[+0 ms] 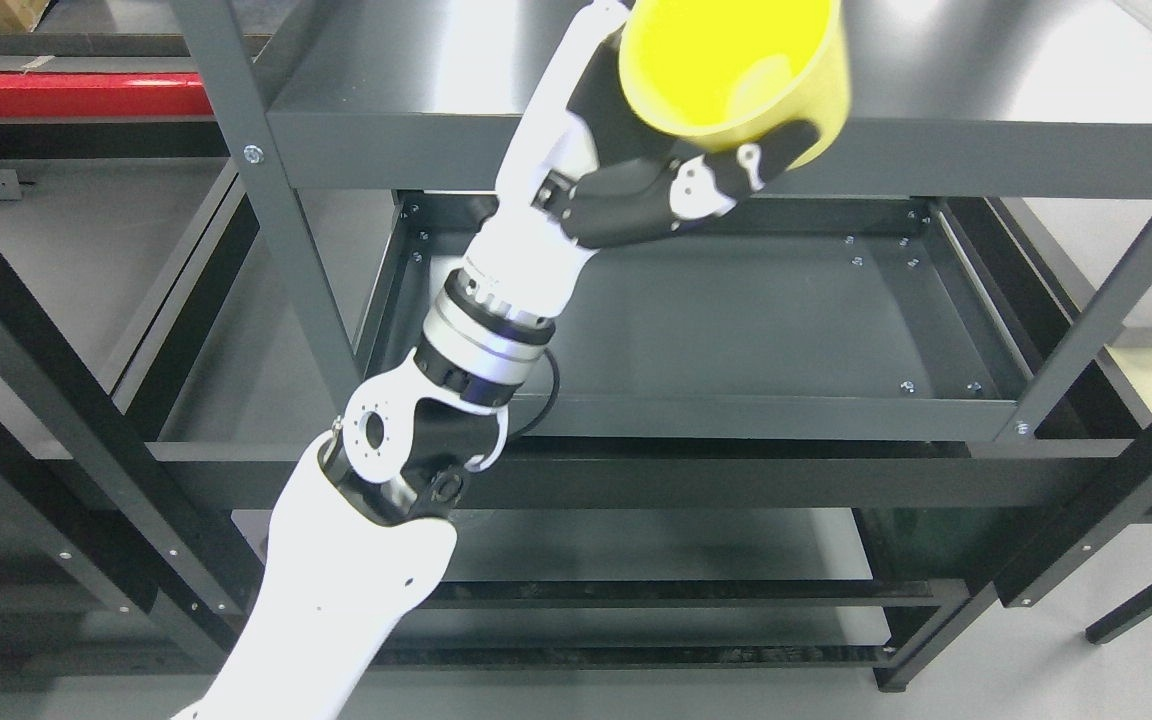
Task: Place yellow IKEA cup on middle right shelf
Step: 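Raise the left hand with the cup up onto the upper shelf, then release the cup on the shelf and withdraw the left hand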
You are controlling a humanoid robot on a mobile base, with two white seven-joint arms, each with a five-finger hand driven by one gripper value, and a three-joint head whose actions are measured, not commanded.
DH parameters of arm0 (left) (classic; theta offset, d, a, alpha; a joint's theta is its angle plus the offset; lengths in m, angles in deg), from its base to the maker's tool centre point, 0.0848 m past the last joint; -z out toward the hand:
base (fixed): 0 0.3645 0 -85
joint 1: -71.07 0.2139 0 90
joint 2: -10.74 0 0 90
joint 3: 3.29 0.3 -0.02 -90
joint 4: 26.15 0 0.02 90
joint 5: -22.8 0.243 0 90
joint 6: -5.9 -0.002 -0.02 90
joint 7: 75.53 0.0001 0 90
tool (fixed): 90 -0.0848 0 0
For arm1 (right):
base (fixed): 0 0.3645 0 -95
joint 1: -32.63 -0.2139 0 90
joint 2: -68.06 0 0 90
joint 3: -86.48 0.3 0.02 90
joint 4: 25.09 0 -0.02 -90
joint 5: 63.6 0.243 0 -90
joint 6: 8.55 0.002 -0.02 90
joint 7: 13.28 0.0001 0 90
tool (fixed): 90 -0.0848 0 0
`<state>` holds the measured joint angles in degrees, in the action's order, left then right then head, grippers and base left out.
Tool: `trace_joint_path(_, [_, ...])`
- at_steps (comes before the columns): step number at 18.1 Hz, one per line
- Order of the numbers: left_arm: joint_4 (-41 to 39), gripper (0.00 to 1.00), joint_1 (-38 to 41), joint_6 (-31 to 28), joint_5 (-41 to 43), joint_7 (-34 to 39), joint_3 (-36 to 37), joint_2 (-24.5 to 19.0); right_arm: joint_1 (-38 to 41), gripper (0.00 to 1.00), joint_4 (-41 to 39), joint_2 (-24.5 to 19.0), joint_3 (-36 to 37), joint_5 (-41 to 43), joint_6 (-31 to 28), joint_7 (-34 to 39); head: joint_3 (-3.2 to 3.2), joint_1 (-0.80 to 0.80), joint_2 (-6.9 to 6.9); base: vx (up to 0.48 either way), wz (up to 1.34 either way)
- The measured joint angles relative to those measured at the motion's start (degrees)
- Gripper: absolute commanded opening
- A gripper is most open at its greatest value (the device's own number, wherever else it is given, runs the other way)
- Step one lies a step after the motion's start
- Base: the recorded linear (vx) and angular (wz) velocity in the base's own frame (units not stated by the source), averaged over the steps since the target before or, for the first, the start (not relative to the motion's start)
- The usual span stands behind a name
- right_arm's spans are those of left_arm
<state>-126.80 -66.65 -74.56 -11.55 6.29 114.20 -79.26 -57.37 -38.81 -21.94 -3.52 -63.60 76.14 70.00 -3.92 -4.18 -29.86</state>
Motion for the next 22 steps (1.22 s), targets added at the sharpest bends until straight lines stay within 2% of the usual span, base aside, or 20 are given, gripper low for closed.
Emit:
trace_joint_path(4, [1.4, 0.04, -5.9, -6.1, -1.7, 7.7, 0.5, 0.0, 0.0, 0.99, 0.0, 0.0, 0.0, 0.0, 0.0, 0.0, 0.00, 0.00, 0.00, 0.000, 0.00])
trace_joint_path(10, [6.6, 0.05, -15.9, -21.9, -6.9, 18.1, 0.0, 0.0, 0.0, 0.99, 0.0, 0.0, 0.0, 0.0, 0.2, 0.0, 0.00, 0.00, 0.00, -0.001, -0.01])
trace_joint_path(12, [10.2, 0.08, -19.8, -26.2, -9.5, 19.5, -0.2, 0.0, 0.0, 0.99, 0.0, 0.0, 0.0, 0.0, 0.3, 0.0, 0.00, 0.00, 0.00, 0.000, 0.00])
trace_joint_path(15, [16.2, 0.20, -24.4, -32.1, -11.7, 20.5, -0.3, 0.0, 0.0, 0.99, 0.0, 0.0, 0.0, 0.0, 0.1, -0.1, 0.00, 0.00, 0.00, 0.000, 0.00])
trace_joint_path(17, [19.7, 0.35, -26.5, -34.5, -11.4, 20.6, -0.4, 0.0, 0.0, 0.99, 0.0, 0.0, 0.0, 0.0, 0.1, -0.3, 0.00, 0.00, 0.00, 0.000, 0.00])
trace_joint_path(19, [22.6, 0.55, -27.7, -37.1, -10.6, 20.7, -0.4, 0.0, 0.0, 0.99, 0.0, 0.0, 0.0, 0.0, 0.0, -0.3, 0.00, 0.00, 0.00, 0.000, 0.00])
trace_joint_path(22, [26.1, 0.75, -28.7, -41.9, -9.6, 20.8, -0.3, 0.0, 0.0, 0.99, 0.0, 0.0, 0.0, 0.0, -0.1, -0.2, 0.00, 0.00, 0.00, 0.000, 0.00])
